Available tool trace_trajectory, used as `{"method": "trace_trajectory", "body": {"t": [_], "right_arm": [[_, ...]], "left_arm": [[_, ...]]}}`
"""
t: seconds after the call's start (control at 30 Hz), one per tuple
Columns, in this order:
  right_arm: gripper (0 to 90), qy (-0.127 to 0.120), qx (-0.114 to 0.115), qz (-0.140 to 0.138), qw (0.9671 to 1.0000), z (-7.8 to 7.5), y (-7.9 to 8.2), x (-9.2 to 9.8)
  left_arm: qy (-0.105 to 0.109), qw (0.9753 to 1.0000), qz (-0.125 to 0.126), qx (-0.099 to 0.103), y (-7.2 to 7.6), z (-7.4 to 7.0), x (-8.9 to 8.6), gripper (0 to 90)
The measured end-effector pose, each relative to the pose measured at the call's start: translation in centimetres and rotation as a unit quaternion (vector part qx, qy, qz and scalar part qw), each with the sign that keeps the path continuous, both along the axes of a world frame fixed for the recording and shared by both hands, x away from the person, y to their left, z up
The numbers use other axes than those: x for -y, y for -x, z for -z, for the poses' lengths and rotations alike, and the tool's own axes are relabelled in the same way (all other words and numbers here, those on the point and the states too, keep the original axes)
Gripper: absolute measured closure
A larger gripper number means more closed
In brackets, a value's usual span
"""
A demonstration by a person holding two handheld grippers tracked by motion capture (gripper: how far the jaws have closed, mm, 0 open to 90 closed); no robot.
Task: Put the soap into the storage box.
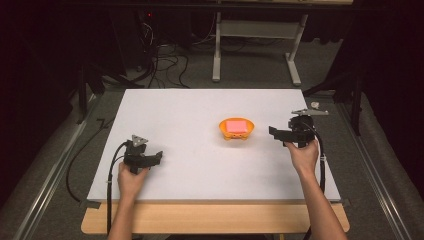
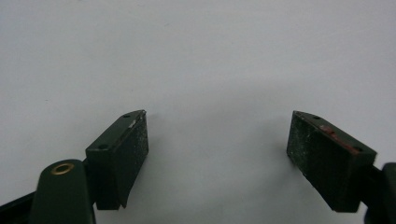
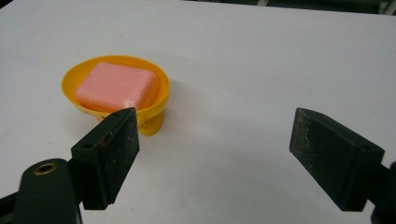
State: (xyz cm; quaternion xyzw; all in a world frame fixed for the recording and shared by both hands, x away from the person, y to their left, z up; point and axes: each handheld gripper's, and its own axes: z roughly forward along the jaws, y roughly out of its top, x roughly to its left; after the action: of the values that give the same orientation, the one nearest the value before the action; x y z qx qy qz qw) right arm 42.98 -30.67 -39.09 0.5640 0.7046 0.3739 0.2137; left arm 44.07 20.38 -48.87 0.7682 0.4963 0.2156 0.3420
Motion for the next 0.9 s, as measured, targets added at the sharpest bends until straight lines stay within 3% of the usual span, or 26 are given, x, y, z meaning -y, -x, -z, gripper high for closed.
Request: {"method": "trace_trajectory", "body": {"t": [0.4,0.9], "right_arm": [[17.2,-0.012,-0.006,0.014,0.9998,2.1,0.8,1.3],[17.9,-0.005,-0.024,0.021,0.9995,4.9,1.3,1.5]], "left_arm": [[0.000,1.0000,0.000,0.000,0.0,0.0,0.0,21.0],[0.000,1.0000,0.000,0.000,0.0,0.0,0.0,21.0]]}}
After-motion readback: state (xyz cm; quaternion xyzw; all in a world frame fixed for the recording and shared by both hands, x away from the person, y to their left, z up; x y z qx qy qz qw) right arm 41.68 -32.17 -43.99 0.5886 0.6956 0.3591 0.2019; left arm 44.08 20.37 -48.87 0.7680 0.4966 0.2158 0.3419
